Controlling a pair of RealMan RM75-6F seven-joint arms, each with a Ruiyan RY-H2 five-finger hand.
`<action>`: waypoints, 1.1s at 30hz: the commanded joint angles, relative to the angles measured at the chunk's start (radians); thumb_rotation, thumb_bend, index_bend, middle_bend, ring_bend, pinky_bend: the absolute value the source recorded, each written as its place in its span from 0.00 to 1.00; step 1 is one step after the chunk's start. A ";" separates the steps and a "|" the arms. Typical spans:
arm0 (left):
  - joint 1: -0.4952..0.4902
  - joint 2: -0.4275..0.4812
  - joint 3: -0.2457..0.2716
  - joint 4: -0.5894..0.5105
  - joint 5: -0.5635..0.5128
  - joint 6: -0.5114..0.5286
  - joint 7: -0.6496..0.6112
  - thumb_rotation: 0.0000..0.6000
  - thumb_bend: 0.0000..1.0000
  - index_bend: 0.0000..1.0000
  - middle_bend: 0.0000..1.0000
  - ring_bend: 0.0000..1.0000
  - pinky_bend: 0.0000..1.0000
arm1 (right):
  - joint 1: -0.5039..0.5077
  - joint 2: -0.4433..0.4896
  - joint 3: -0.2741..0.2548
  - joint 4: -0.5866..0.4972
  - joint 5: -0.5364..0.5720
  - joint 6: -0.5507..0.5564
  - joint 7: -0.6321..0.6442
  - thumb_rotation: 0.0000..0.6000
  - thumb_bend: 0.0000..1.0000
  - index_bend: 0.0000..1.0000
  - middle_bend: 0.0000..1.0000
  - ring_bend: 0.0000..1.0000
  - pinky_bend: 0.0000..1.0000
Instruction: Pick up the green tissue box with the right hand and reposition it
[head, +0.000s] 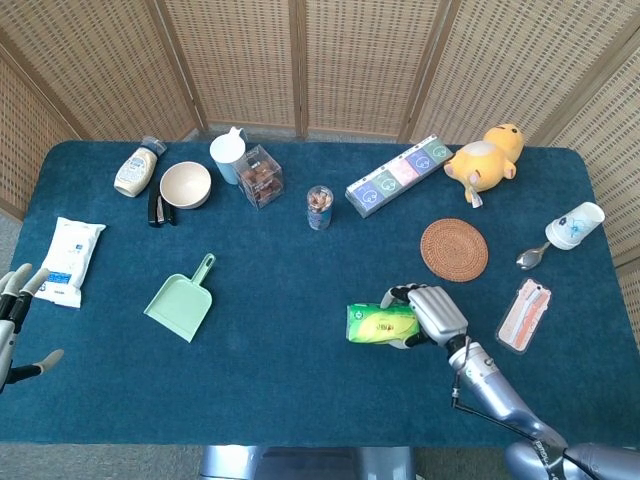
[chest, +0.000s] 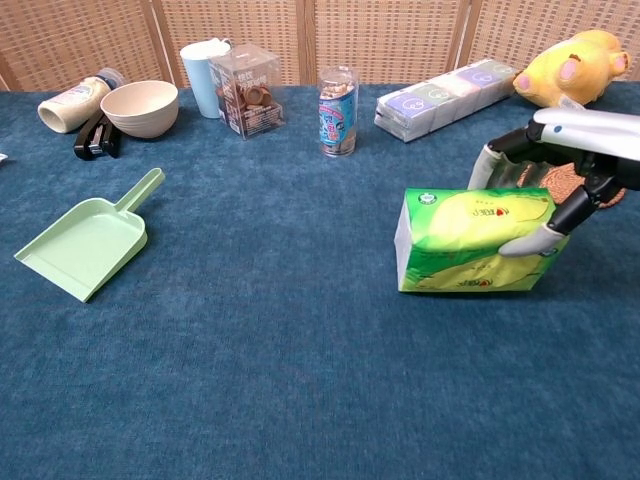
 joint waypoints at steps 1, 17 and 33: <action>-0.002 0.000 0.001 0.001 0.000 -0.005 0.001 1.00 0.06 0.03 0.00 0.00 0.04 | 0.037 0.109 0.034 -0.109 0.058 -0.126 0.098 1.00 0.24 0.53 0.50 0.41 0.44; -0.004 0.000 0.000 -0.002 -0.009 -0.011 0.003 1.00 0.06 0.03 0.00 0.00 0.04 | 0.240 0.209 0.078 0.018 0.287 -0.546 0.238 1.00 0.07 0.09 0.10 0.09 0.28; -0.002 -0.002 0.000 -0.002 -0.004 -0.005 0.004 1.00 0.06 0.03 0.00 0.00 0.04 | 0.158 0.134 0.059 0.010 0.230 -0.121 0.004 1.00 0.00 0.00 0.00 0.00 0.12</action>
